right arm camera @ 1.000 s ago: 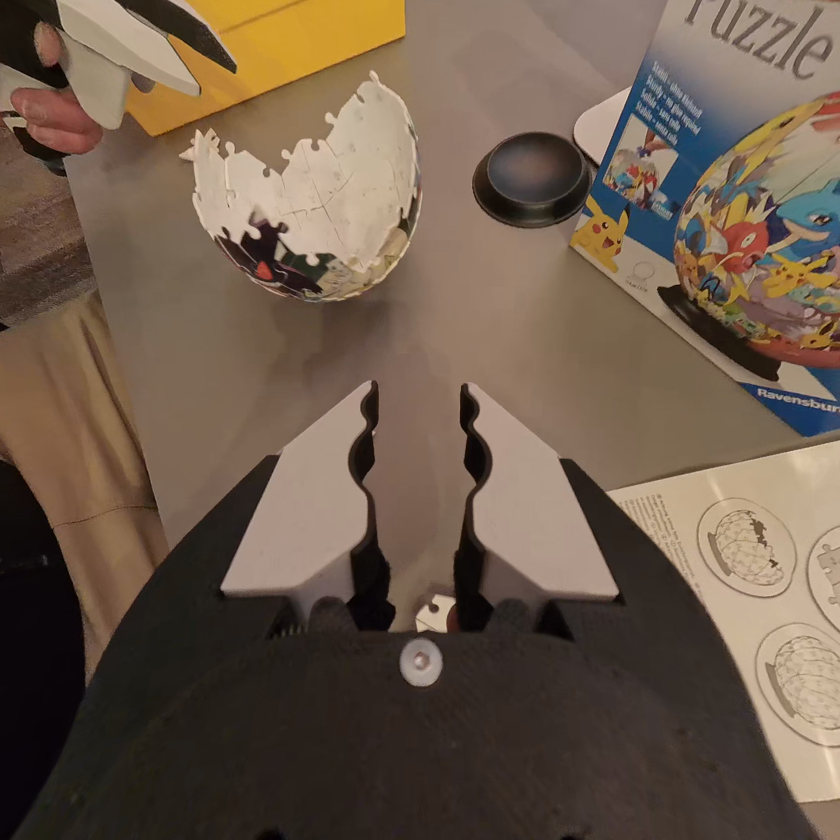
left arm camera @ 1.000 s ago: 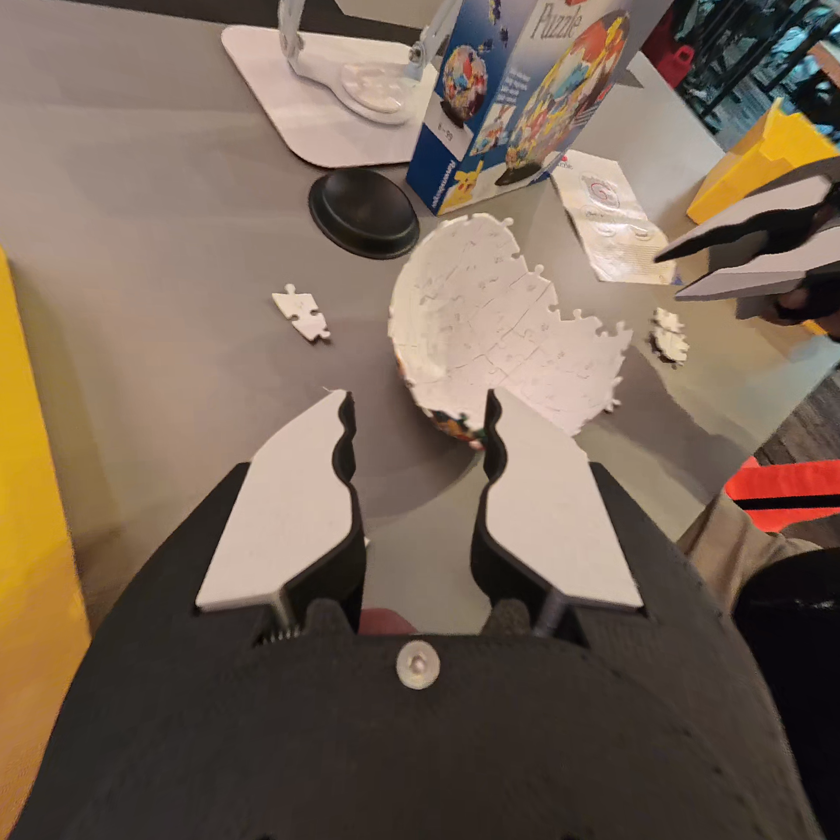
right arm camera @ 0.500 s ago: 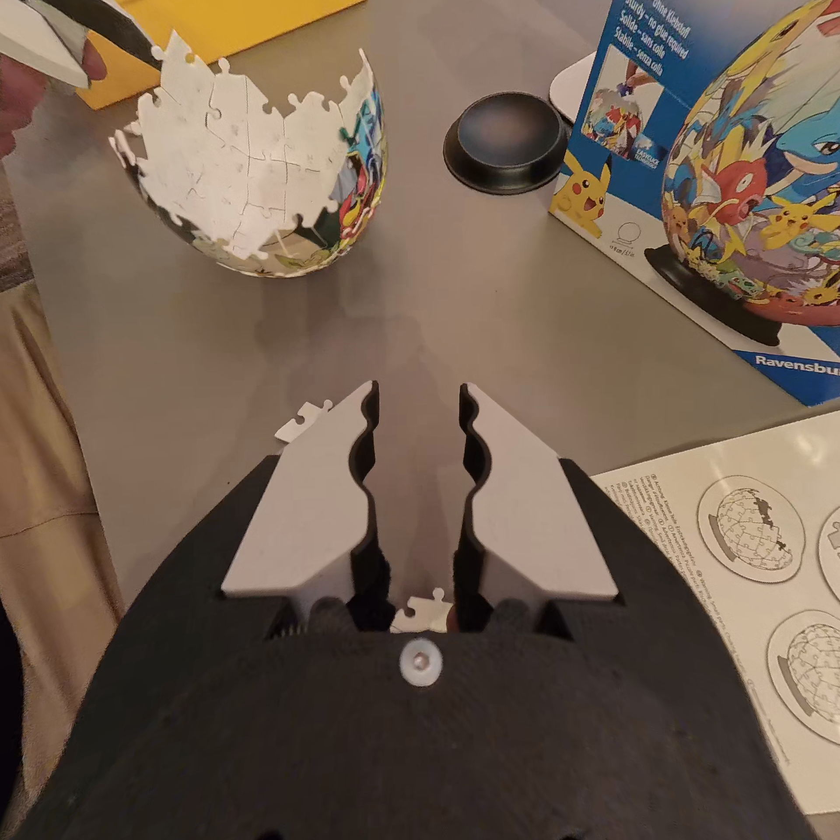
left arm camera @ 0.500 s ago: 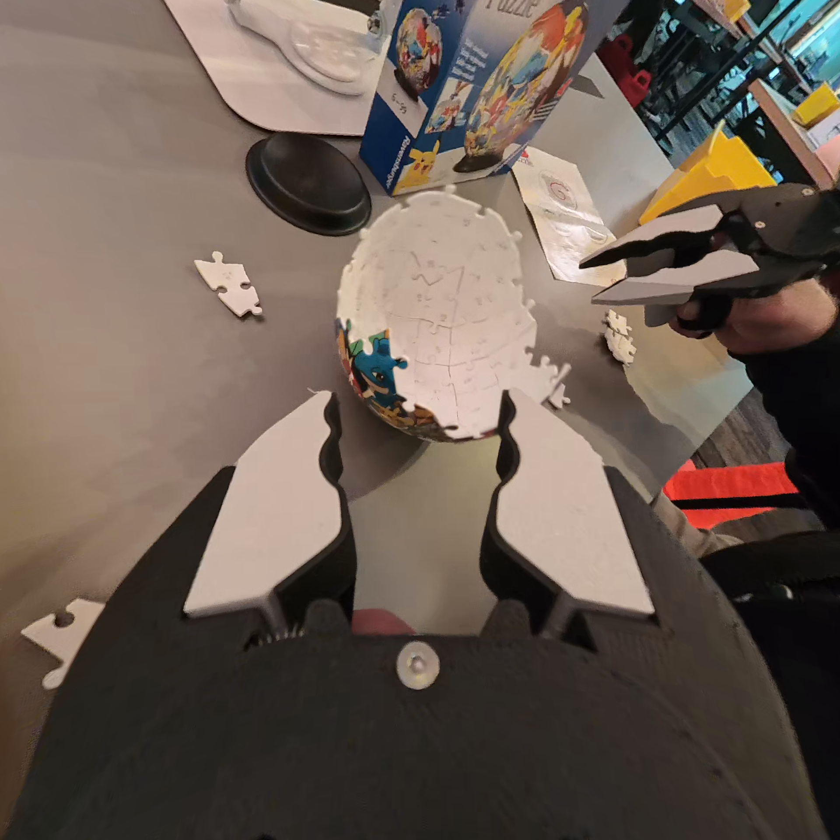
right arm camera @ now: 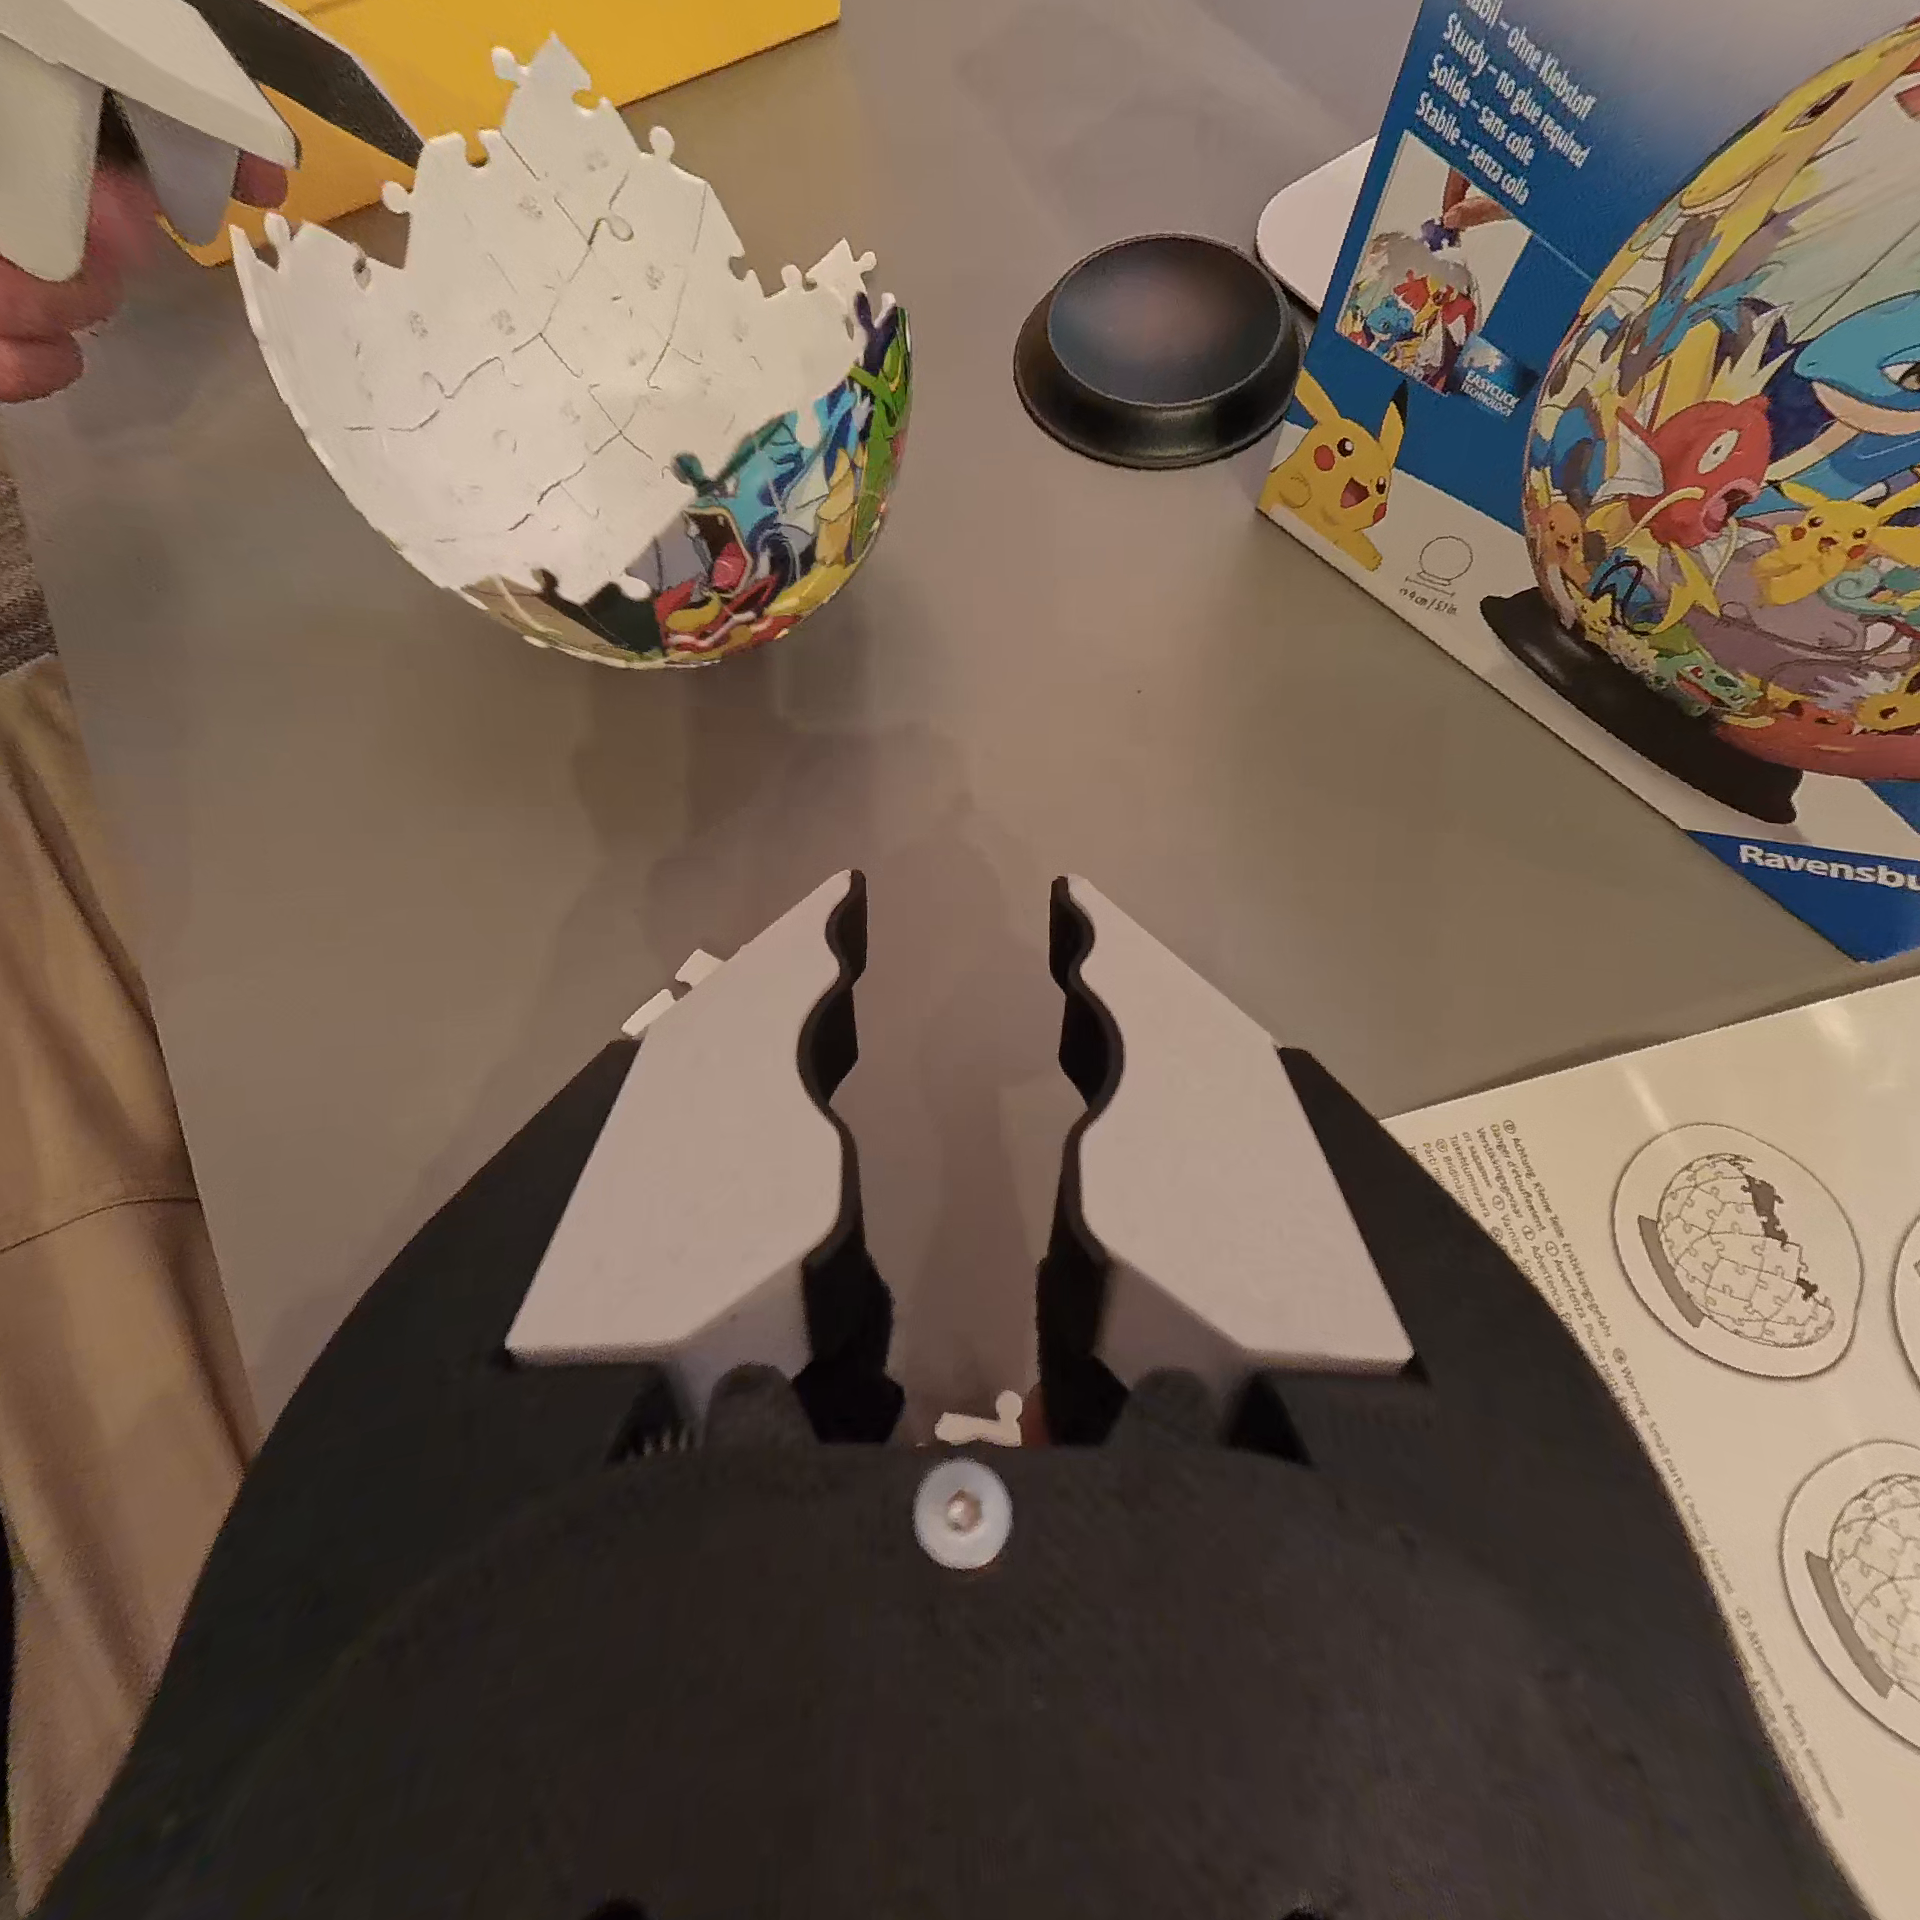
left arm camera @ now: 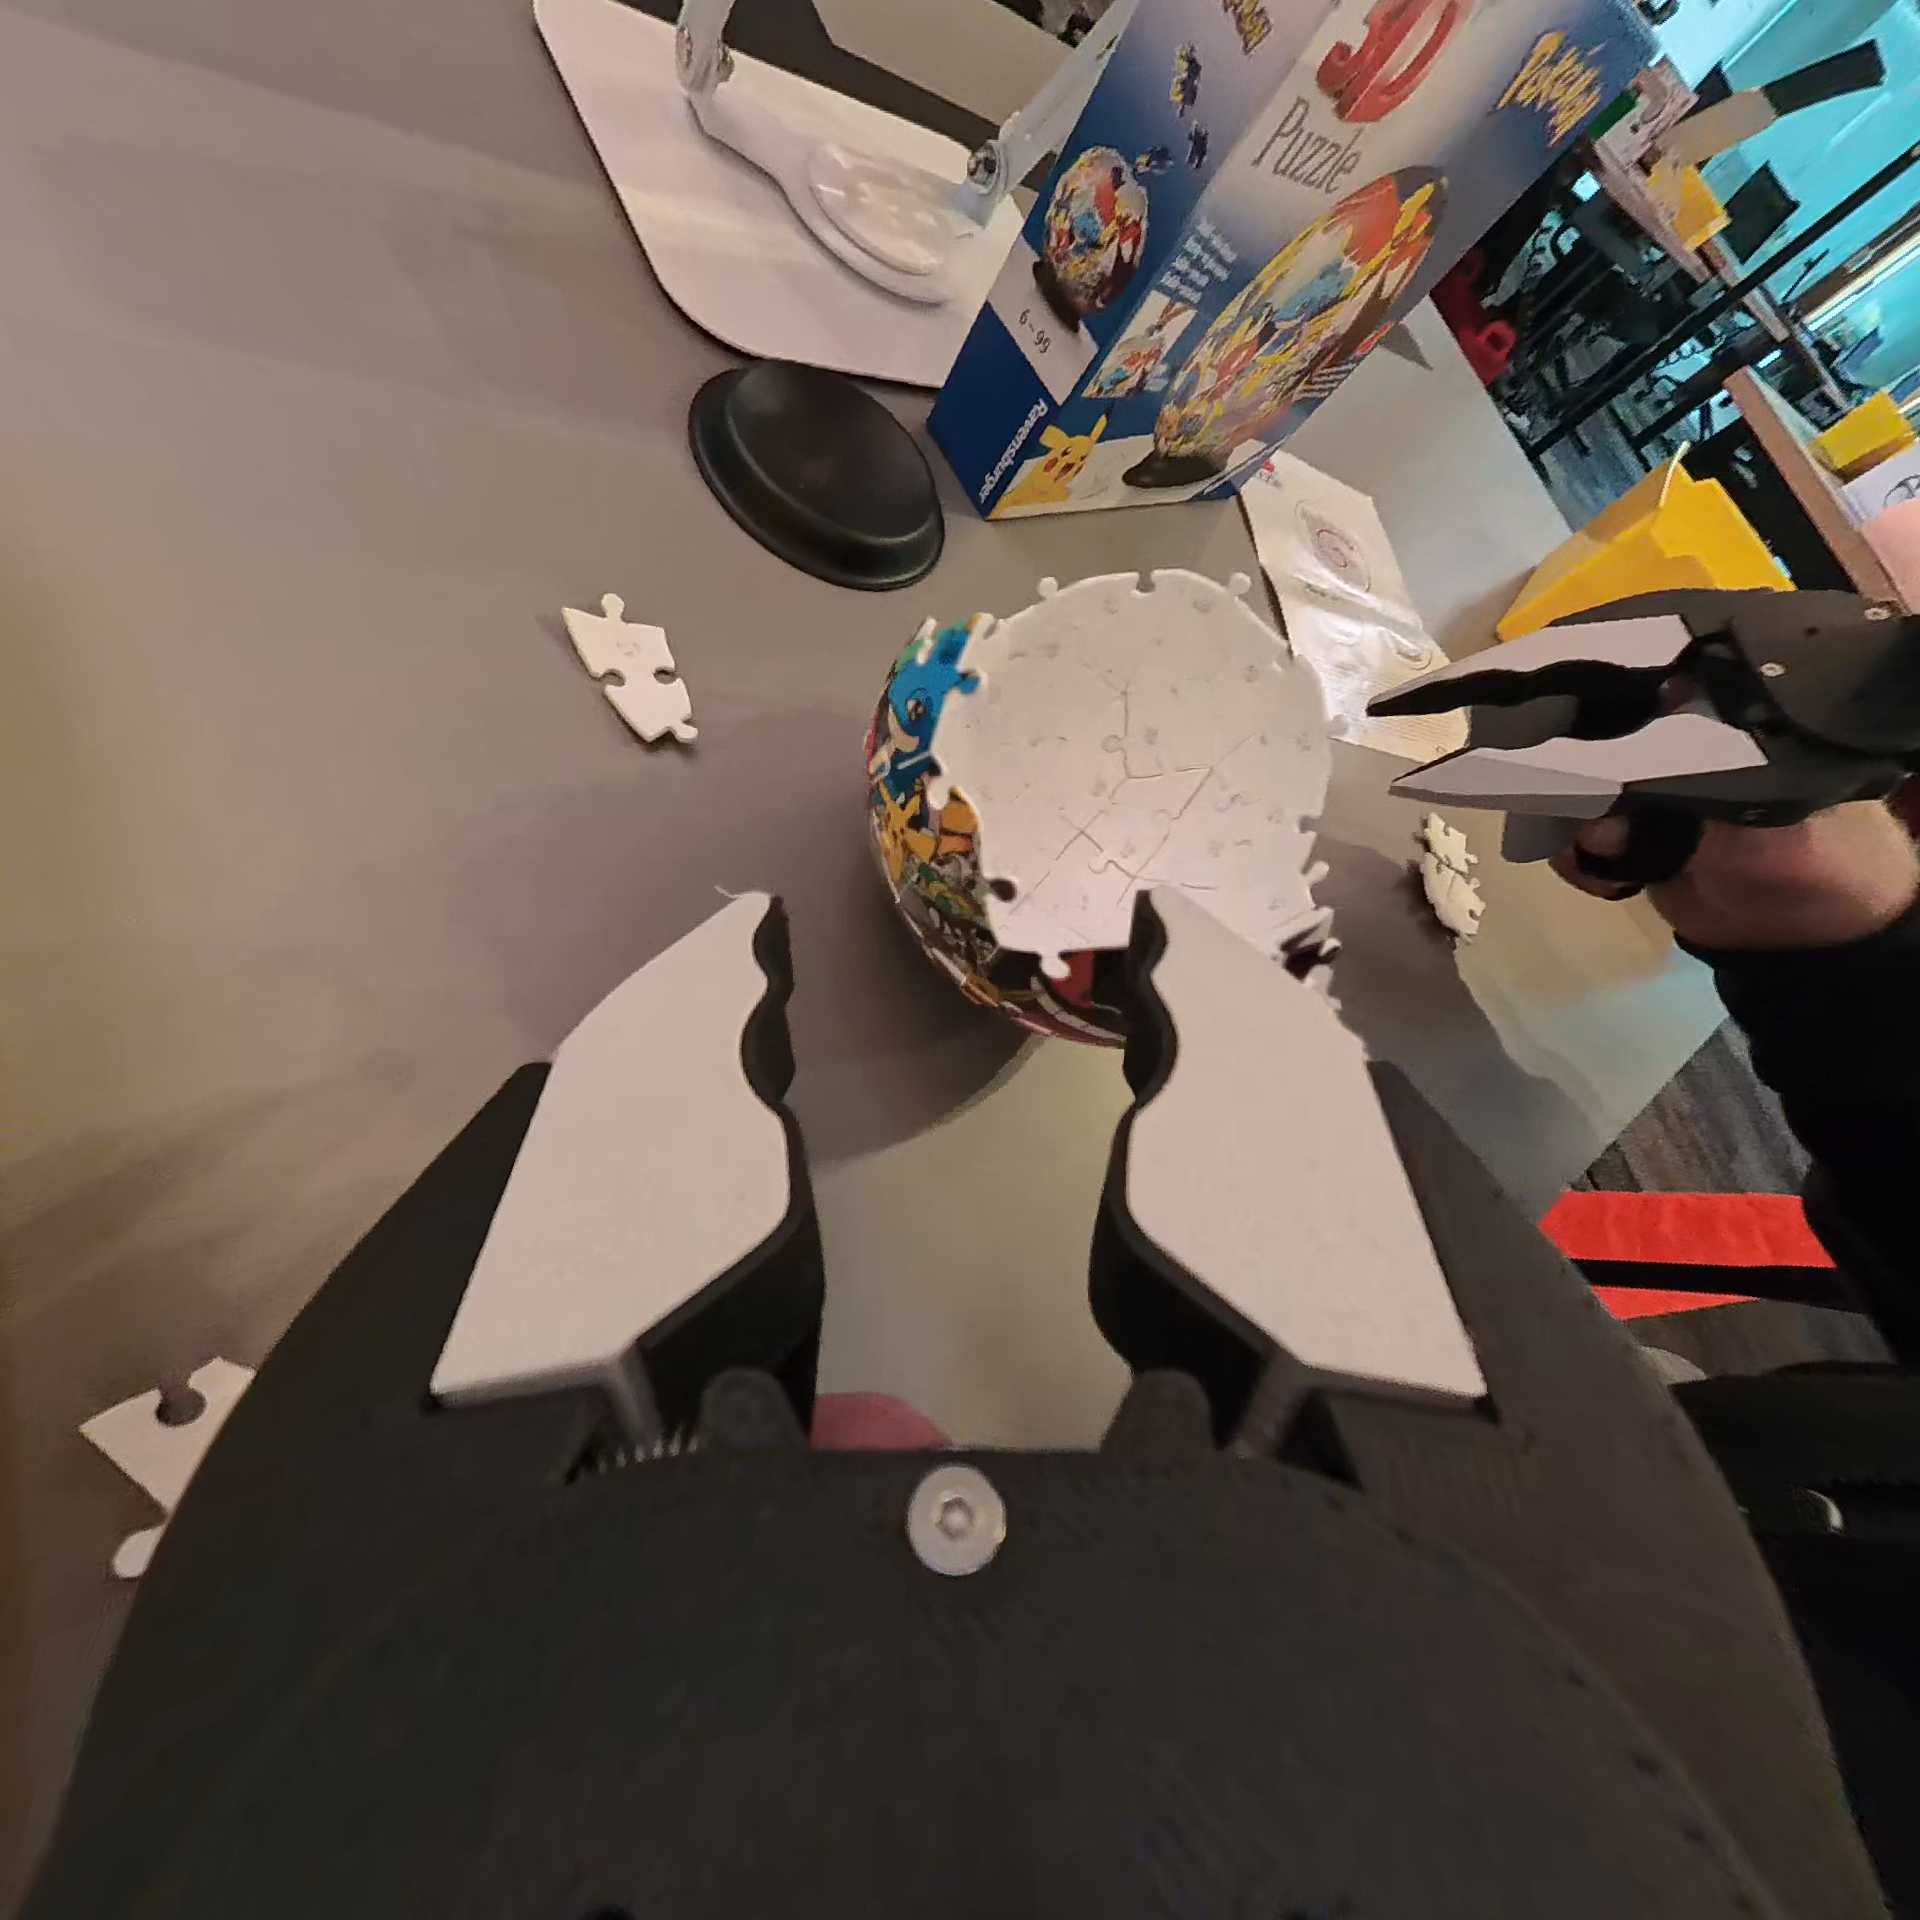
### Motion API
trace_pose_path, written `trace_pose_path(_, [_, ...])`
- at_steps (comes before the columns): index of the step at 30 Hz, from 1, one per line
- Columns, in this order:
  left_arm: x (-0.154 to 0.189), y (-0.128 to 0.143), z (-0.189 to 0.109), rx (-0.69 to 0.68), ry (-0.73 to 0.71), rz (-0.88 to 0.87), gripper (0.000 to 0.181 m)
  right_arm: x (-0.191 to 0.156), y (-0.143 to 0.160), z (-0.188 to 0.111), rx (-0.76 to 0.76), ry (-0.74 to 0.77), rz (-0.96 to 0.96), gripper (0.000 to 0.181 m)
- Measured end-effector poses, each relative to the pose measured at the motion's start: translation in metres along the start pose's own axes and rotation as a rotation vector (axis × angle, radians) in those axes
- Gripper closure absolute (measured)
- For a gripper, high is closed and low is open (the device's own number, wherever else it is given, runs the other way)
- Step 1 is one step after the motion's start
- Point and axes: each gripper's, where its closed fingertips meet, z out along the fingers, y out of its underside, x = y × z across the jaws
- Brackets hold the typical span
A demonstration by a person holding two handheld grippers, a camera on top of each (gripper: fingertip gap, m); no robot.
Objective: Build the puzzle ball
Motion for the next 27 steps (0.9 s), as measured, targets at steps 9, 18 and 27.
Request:
trace_pose_path(9, [0.000, -0.011, 0.005, 0.011, 0.002, 0.069, 0.127, 0.002, 0.000, 0.003, 0.014, -0.003, 0.010, 0.148])
trace_pose_path(18, [0.003, -0.038, 0.026, -0.132, -0.003, 0.325, 0.129, 0.000, -0.082, 0.002, 0.172, -0.112, -0.081, 0.155])
trace_pose_path(27, [-0.006, -0.031, 0.057, -0.347, 0.034, 0.453, 0.137, -0.025, -0.110, 0.094, -0.058, -0.314, -0.339, 0.153])
